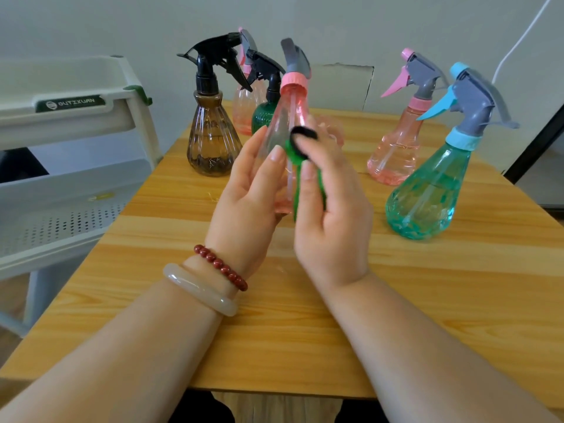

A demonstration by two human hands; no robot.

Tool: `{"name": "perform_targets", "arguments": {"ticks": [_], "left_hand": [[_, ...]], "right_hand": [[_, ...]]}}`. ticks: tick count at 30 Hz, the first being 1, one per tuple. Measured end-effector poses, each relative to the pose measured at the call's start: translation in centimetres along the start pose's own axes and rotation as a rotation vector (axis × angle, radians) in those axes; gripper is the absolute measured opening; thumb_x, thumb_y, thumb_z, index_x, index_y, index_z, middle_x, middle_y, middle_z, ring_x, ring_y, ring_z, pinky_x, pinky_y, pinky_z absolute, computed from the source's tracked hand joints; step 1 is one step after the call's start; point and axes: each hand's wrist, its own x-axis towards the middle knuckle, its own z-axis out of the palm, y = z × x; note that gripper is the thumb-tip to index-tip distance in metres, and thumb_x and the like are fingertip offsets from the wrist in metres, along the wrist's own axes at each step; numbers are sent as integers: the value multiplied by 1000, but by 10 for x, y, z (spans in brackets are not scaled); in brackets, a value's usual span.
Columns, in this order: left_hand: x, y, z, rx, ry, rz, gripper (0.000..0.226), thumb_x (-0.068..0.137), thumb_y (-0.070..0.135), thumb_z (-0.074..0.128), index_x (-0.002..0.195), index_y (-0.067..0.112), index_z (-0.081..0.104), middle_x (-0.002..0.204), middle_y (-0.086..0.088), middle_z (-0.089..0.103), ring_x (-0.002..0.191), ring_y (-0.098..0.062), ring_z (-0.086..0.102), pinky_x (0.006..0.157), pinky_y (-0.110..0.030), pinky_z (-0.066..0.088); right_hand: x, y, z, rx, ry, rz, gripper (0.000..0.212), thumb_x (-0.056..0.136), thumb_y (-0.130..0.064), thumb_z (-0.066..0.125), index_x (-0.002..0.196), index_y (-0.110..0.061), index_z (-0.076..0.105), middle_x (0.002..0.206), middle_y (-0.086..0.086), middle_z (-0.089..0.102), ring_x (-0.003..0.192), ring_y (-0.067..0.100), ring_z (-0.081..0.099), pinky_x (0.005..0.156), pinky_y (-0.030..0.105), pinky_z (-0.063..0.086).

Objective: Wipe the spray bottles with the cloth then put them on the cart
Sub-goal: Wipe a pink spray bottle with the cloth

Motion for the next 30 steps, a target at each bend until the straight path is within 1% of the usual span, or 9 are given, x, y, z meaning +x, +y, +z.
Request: {"name": "perform_targets", "arguments": {"ticks": [2,6,10,15,20,23,25,28,30], "left_hand": [[0,2,-2,-6,-4,-1,50,100,28,47,149,21,38,122,-8,69,101,-19,67,68,-24,56],[0,4,-2,-4,-42,2,54,99,31,46,151,21,34,131,-15,63,115,-35,64,90,-53,56],[-2,6,-1,60,-31,44,47,101,33,38,148,24,35,129,-9,65,116,-27,65,96,-53,54],[-3,1,-4,471,29,218,33,105,39,36,134,53,42,142,17,53,132,2,46,111,-43,43],[-2,-1,-3,207,-71,117,48,93,35,55,140,41,44,139,6,58,129,-20,55,103,-52,48],[1,2,-3,33,-77,33,49,97,27,51,146,30,42,133,-2,63,115,-17,64,84,-36,57],[0,6,-4,-53,-78,-11,48,101,21,44,148,25,39,125,-5,67,104,-19,69,76,-35,60],[0,7,-3,-83,-74,-13,47,102,20,42,148,26,38,124,0,69,110,-22,68,92,-48,57],[0,5,-2,-52,-68,-4,47,102,19,42,148,27,37,127,0,67,109,-21,69,91,-49,56]], "right_hand": [[2,1,3,7,-53,-46,30,100,-7,45,122,5,60,131,16,59,128,28,54,107,38,44],[7,2,0,39,83,206,28,103,-12,40,121,-7,61,119,-19,57,115,-20,47,96,3,35],[8,4,-6,187,37,518,35,107,-24,37,133,-16,57,132,-11,60,125,-3,49,103,12,36],[10,3,-10,129,34,438,29,105,-22,41,128,-20,60,116,-27,57,113,-18,48,93,1,33],[10,2,-11,42,-26,109,31,101,-9,44,127,-1,59,128,-6,56,125,-4,48,105,15,36],[6,-2,-7,35,-137,-101,32,100,-7,45,127,4,57,137,11,54,136,18,45,113,35,37],[5,-1,-4,33,-91,-52,31,101,-8,45,127,2,58,135,8,56,134,16,47,111,32,39],[7,6,-4,101,34,262,32,105,-14,40,129,-8,59,123,-19,55,118,-20,45,99,4,33],[7,8,-3,110,32,350,33,105,-17,38,130,-11,58,122,-20,55,116,-22,44,97,2,31]]}}
